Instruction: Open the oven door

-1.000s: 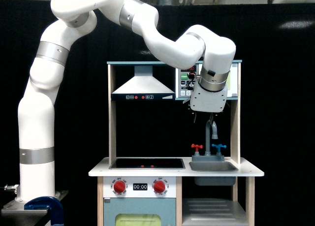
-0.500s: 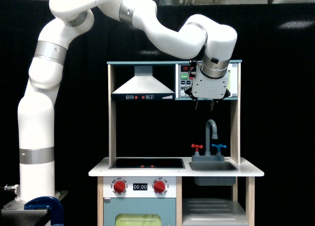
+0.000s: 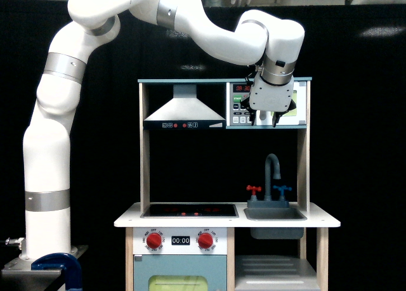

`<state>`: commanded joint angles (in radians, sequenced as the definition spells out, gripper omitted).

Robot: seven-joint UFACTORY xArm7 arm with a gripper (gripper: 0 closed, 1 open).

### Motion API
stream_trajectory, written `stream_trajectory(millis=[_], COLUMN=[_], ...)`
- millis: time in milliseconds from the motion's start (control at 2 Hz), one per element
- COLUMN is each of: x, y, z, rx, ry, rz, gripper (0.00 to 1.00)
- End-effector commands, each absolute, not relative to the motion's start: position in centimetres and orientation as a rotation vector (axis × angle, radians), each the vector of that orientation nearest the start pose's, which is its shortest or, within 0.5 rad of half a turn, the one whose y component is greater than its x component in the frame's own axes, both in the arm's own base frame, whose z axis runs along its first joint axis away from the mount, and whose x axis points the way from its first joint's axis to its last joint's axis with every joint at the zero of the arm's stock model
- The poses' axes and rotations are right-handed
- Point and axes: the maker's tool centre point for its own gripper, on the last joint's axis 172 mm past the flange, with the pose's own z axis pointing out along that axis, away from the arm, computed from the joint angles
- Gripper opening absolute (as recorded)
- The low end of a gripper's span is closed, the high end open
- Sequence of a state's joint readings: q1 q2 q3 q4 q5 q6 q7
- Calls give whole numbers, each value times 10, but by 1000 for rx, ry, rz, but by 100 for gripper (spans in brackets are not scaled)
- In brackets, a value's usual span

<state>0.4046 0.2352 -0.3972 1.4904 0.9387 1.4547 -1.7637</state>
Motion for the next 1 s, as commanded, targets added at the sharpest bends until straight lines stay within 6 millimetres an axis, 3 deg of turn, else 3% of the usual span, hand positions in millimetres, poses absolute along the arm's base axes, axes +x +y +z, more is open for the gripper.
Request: stream_trajectory(millis=[500, 1000], x=[529, 527], y=[251, 273], z=[340, 356], rx=[-1700, -1700], ry=[-1697, -1697], rz=[-681, -681], gripper=[100, 100])
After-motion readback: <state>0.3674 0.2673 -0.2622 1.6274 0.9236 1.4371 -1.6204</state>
